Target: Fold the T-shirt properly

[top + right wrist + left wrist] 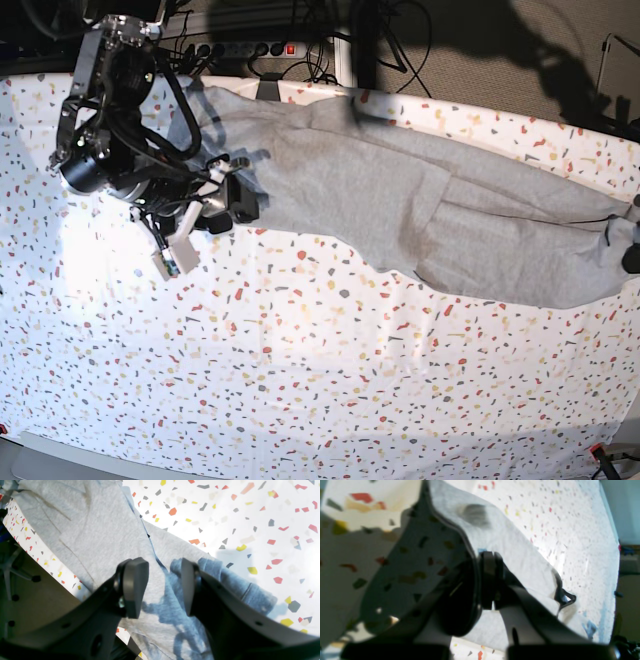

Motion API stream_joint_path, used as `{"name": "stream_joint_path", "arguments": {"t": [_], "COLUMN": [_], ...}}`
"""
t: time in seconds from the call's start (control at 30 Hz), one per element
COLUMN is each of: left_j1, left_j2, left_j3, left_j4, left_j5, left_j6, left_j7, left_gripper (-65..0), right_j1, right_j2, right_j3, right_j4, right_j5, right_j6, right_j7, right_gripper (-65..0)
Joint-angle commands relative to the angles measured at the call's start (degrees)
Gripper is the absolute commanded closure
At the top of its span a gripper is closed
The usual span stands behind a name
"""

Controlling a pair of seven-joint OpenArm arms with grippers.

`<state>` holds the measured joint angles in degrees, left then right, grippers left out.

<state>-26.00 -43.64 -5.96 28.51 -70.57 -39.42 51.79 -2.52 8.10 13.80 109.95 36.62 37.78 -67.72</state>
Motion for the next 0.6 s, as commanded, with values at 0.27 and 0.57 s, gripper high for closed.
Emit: {"name": "stream_joint_path", "arguments": {"t": [0.27,0.57], "left_j1": [-1.31,-1.29], "left_j2": [-1.03,3.74], "left_j3": [-0.37,-0.37], "left_j4": [0.83,0.55], "left_j5": [25.31,44.35], "left_j6": [-0.58,-0.58], "left_j7": [-20.98,-29.66], "left_gripper": [-15.0,-27.7], "right_j1": [0.74,0.74], "right_j2": [0.31,0.31], "right_j3": [0.07,0.07], "right_j4": [1.05,1.05], "right_j5": [1.11,1.11], "right_j6": [0.39,0.39], "right_j7": [0.63,0.2], "right_gripper": [-26.1,-26.1]}}
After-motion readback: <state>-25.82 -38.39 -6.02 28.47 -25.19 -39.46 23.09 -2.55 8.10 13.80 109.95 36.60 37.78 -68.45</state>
